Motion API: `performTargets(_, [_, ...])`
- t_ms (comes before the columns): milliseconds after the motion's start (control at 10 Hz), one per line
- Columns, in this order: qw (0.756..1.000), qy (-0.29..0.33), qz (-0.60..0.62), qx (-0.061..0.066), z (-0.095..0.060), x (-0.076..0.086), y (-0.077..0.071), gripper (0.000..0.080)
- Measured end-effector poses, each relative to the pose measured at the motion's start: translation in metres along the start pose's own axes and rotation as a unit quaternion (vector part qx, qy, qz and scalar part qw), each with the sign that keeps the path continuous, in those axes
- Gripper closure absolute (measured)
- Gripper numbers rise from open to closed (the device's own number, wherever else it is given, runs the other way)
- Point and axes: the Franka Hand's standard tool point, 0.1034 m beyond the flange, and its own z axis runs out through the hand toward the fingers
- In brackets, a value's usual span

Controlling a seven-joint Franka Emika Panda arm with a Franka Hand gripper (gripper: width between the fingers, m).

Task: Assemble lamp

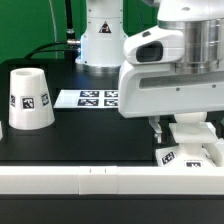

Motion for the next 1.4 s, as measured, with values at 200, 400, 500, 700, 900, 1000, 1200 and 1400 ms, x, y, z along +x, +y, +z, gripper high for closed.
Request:
performTargets(200, [1.0,-0.011,0.014,-0.006,-0.009,-0.037,-0.005,0.01])
performTargets(400, [0.999,-0.017,0.052,-0.005,-0.015,-0.069,-0.019,0.01])
performTargets(500, [0.998,-0.024,0.059,-0.007,-0.014,-0.083,-0.027,0.01])
performTargets(700, [0.997,-0.034,0.064,-0.008,-0.01,-0.112,-0.039,0.01])
performTargets(900, [0.997,-0.05,0.056,-0.012,-0.008,-0.117,-0.038,0.01])
performTargets(1000, [0.997,-0.047,0.056,-0.011,-0.008,-0.115,-0.038,0.01])
performTargets(1200, [0.995,-0.09,0.04,-0.011,-0.008,-0.119,-0.036,0.01])
performTargets(1400, [0.99,-0.139,0.006,0.005,-0.008,-0.116,-0.037,0.01])
